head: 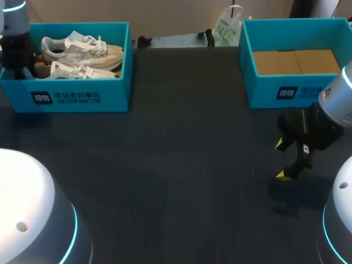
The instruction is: Take the shoe out of the shoebox, open the shoe tongue, remove and reinsert the insole, then place the shoe into the shoebox
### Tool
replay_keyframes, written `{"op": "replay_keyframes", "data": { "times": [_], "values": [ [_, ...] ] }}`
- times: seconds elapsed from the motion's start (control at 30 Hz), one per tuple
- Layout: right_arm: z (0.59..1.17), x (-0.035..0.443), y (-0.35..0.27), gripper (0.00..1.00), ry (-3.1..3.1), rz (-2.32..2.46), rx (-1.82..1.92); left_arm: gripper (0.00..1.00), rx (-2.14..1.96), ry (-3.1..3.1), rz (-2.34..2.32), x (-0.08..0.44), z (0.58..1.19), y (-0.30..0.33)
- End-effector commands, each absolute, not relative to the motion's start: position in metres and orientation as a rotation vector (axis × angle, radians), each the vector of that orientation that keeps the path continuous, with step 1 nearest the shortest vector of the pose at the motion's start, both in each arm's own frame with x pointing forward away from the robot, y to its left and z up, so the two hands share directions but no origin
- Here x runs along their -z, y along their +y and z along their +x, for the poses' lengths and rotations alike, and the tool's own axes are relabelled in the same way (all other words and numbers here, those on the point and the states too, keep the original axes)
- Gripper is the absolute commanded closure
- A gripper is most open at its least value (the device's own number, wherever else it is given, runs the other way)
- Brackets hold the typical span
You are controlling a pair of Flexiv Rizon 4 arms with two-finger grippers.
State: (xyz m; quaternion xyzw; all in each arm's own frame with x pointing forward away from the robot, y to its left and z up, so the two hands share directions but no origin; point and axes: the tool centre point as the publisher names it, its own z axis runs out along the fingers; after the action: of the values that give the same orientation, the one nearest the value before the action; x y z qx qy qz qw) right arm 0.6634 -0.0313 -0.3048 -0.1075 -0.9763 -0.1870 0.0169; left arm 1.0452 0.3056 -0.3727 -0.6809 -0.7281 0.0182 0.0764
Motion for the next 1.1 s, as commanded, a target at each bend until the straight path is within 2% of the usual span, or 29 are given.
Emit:
{"op": "replay_keyframes", "data": {
  "times": [0.03,0.47,1.1],
  "values": [
    [0.662,0.305,-0.031,0.00,-3.036,-0.335,0.580,1.00,-0.056,-2.189,-2.018,0.365,1.050,0.312],
    [0.662,0.305,-0.031,0.00,-3.036,-0.335,0.580,1.00,-0.042,-2.227,-2.014,0.339,1.052,0.322],
    [0.662,0.305,-0.031,0.00,-3.036,-0.335,0.580,1.00,-0.043,-2.290,-1.901,0.333,1.059,0.324]
  ]
}}
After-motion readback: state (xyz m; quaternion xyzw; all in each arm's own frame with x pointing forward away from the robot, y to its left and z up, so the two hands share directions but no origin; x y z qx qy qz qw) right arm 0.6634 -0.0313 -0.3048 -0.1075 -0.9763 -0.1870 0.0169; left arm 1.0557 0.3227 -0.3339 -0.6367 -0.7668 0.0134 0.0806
